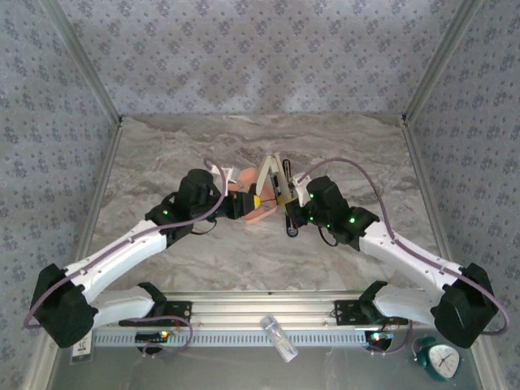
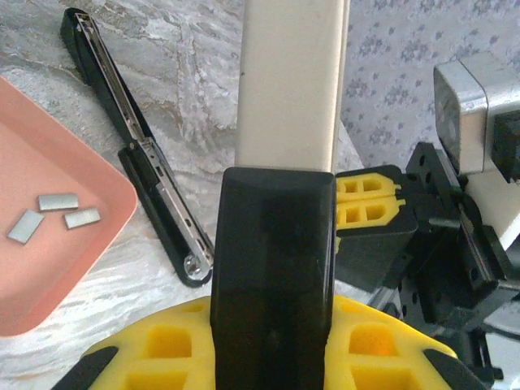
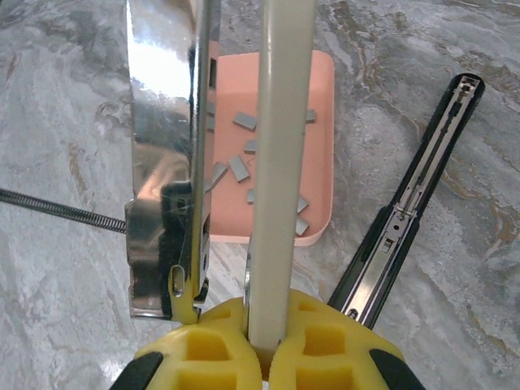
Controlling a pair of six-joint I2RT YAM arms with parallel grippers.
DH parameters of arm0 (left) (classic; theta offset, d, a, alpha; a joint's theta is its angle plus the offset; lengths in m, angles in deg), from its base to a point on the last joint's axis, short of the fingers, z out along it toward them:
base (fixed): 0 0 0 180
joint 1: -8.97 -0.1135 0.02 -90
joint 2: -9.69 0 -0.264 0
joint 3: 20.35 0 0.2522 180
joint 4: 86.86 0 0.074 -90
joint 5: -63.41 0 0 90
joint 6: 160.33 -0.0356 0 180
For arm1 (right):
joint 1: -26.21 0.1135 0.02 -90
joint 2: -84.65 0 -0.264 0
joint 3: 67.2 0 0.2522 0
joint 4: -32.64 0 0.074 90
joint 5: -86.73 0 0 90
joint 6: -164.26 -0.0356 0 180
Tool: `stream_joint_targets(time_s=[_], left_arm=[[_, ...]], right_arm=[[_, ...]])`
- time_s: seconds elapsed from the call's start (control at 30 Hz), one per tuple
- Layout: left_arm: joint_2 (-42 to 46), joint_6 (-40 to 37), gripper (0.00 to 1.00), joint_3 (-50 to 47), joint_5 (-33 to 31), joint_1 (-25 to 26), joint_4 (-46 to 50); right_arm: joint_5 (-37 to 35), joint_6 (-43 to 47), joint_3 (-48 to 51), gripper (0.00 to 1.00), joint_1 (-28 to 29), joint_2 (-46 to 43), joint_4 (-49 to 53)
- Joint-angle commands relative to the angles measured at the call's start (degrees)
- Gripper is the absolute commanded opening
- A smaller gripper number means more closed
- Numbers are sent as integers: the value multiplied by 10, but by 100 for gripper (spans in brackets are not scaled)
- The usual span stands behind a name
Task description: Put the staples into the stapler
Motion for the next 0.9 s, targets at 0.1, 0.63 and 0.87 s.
stream_joint_targets(time_s=[0.1, 0.63, 0.87], left_arm=[[31, -90, 5, 81, -50, -79, 82], [-6, -149, 5, 156, 54, -157, 187], [-71, -302, 4, 287, 112, -235, 401]], right_arm=[[30, 49, -8, 0, 4, 9, 135], [-25, 54, -8, 0, 18, 29, 146], [-65, 100, -14, 0, 49, 22, 187]])
